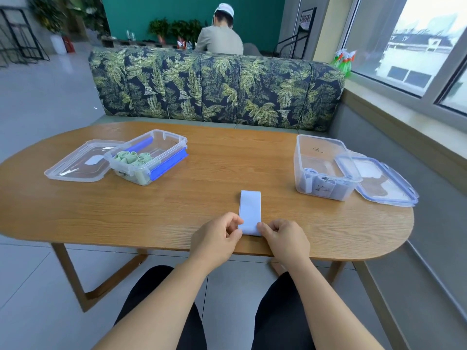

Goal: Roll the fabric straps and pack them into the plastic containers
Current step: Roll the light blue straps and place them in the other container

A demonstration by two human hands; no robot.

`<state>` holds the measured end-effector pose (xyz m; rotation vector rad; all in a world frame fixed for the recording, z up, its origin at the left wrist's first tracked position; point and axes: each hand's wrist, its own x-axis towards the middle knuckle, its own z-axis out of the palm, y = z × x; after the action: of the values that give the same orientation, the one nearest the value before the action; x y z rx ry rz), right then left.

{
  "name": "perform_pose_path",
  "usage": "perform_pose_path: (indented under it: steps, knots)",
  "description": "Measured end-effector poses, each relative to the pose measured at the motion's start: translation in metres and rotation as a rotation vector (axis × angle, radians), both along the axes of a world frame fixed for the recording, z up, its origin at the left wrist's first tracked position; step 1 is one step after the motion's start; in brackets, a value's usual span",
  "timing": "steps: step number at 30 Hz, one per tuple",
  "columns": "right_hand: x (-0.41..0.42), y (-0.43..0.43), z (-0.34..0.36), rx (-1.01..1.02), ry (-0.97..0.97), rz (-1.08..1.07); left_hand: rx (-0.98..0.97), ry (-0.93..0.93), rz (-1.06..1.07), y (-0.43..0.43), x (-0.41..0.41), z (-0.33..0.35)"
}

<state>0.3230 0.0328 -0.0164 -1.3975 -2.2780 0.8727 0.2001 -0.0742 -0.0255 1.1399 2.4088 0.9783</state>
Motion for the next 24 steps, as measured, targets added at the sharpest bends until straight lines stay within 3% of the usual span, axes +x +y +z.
perform_pose_path:
  steps: [9, 16, 24]
  knots:
    - [0.001, 0.008, 0.002, -0.183, 0.160, -0.040, -0.072, 0.029, 0.072, 0.011, -0.006, 0.005]
    - [-0.001, 0.008, 0.003, -0.195, 0.102, -0.050, -0.088, 0.032, 0.083, 0.013, -0.007, 0.007]
    - [-0.005, 0.015, 0.006, -0.236, 0.097, -0.061, 0.104, -0.197, 0.156, 0.013, -0.004, 0.004]
